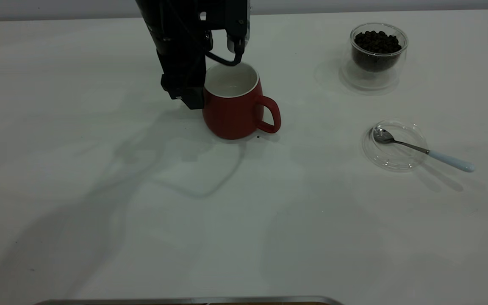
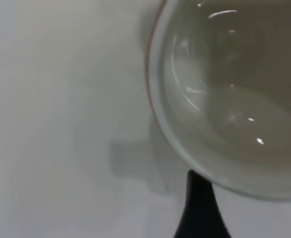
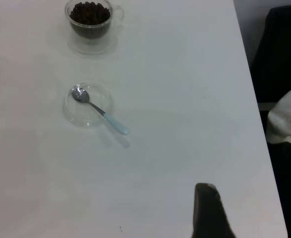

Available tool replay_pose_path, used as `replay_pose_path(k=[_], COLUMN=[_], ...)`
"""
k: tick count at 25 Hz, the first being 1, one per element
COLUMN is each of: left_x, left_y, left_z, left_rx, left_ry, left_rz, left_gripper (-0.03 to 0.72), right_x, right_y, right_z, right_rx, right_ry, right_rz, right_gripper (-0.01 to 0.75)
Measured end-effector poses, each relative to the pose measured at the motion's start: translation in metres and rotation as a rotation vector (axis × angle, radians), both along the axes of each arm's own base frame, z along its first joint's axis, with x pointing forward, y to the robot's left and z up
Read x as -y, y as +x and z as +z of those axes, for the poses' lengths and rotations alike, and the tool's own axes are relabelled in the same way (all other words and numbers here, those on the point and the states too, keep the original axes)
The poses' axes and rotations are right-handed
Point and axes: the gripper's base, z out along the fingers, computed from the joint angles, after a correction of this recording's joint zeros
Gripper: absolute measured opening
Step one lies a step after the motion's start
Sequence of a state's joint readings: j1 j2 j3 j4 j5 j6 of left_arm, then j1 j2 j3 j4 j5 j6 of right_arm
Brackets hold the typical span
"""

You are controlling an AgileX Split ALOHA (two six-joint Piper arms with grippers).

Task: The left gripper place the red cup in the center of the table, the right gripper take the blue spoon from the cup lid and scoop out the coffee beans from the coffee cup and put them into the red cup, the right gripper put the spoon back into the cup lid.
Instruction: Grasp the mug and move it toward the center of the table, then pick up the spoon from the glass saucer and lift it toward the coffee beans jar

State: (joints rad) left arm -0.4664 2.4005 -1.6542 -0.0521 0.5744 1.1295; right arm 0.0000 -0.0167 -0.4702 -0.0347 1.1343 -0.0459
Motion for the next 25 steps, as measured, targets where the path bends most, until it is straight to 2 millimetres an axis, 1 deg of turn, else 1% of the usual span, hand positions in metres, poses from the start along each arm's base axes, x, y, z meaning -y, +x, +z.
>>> replay_pose_path(k=[1,3,5,8,11,13,16,18,20,23,25], left_x=[-0.001,-0.002,-0.004,-0.009,-0.019,-0.031,-0.052,-0.066,-0.078,-0.092,-0.099], left_y=[-0.001,-0.002,-0.005,-0.015,-0.034,-0.052,-0.081,-0.100,-0.114,-0.134,-0.148], left_z=[0.008,0.030,0.064,0.118,0.177,0.217,0.268,0.295,0.321,0.348,0.360], left_rx=[-0.006,-0.002,0.014,0.033,0.046,0.059,0.100,0.143,0.223,0.301,0.323], left_ry=[0.002,0.001,-0.017,-0.059,-0.093,-0.105,-0.102,-0.097,-0.136,-0.200,-0.244], left_rz=[0.012,0.043,0.098,0.216,0.347,0.445,0.581,0.652,0.710,0.780,0.819], left_gripper=[0.588,0.588,0.588,0.588,0.588,0.588,0.588,0.588,0.588,0.588,0.588], right_x=[0.000,0.000,0.000,0.000,0.000,0.000,0.000,0.000,0.000,0.000,0.000], right_y=[0.000,0.000,0.000,0.000,0.000,0.000,0.000,0.000,0.000,0.000,0.000], right_z=[0.000,0.000,0.000,0.000,0.000,0.000,0.000,0.000,0.000,0.000,0.000], right_rx=[0.000,0.000,0.000,0.000,0.000,0.000,0.000,0.000,0.000,0.000,0.000], right_ry=[0.000,0.000,0.000,0.000,0.000,0.000,0.000,0.000,0.000,0.000,0.000], right_rz=[0.000,0.000,0.000,0.000,0.000,0.000,0.000,0.000,0.000,0.000,0.000], right_gripper=[0.478,0.478,0.478,0.478,0.478,0.478,0.478,0.477,0.477,0.477,0.477])
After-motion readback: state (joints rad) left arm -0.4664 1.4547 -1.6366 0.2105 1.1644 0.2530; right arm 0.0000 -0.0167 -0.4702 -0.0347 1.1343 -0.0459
